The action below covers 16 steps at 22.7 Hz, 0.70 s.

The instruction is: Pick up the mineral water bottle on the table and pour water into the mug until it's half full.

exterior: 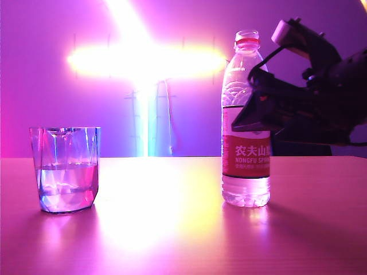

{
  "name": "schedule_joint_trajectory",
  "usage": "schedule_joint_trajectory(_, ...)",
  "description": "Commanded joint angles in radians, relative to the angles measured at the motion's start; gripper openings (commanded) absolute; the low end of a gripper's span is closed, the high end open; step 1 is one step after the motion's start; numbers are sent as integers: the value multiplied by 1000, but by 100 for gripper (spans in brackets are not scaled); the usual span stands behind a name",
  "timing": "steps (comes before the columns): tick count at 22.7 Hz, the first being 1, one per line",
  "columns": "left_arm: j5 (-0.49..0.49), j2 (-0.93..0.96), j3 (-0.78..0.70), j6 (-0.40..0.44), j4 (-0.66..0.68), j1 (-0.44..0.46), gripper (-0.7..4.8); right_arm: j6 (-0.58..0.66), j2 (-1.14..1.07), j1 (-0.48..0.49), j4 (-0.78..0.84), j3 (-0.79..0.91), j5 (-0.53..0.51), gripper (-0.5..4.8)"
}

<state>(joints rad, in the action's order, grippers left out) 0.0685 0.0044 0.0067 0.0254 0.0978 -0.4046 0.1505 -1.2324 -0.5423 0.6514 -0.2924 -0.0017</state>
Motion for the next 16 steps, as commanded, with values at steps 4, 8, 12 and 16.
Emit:
schedule_joint_trajectory(4,-5,2,2,-3,-6,17,-2,7,156,-1,-161,-3,2,479)
schedule_joint_trajectory(8,-4,2,2,-3,-6,123,-2,8,280,-1,-288,-3,2,479)
schedule_joint_trajectory(12,-2,2,2,-3,-6,238,-2,20,419,-2,-441,-3,-2,479)
schedule_joint_trajectory(16,-2,2,2,-3,-6,350,-2,52,580,-2,-591,-3,-2,479)
